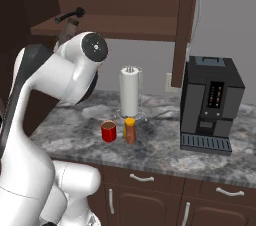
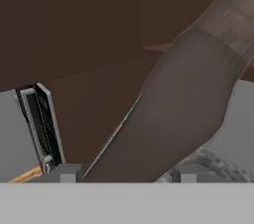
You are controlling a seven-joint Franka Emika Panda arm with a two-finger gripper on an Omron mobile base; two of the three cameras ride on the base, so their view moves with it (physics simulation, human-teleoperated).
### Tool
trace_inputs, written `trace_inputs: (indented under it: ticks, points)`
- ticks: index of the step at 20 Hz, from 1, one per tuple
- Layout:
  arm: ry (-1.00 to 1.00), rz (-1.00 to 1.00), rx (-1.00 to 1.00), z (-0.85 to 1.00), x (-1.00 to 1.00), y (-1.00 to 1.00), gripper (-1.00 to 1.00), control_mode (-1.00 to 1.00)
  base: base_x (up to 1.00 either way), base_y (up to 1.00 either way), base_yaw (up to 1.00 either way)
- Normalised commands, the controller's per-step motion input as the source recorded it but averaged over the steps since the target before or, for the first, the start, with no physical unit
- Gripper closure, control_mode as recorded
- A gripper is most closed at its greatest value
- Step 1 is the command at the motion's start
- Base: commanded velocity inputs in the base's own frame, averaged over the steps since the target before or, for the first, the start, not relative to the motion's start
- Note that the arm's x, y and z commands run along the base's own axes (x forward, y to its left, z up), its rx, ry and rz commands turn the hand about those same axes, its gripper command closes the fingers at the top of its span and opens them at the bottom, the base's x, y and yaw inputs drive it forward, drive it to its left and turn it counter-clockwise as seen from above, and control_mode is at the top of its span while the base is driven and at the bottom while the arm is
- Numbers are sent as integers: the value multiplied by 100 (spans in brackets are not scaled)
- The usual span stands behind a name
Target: Pick the syrup bottle and honey bottle from the cabinet and place them next to the mug.
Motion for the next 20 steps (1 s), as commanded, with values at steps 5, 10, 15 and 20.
trace_inputs:
  ticks: [5,10,15,20]
  points:
    - [19,-4,-7,-78,-14,-1,100,-100,0,0,0]
    - [18,-15,-18,-65,1,0,100,-100,0,0,0]
    - [18,-18,-22,-57,16,0,100,-100,0,0,0]
    - [9,-14,-18,-51,29,0,100,-100,0,0,0]
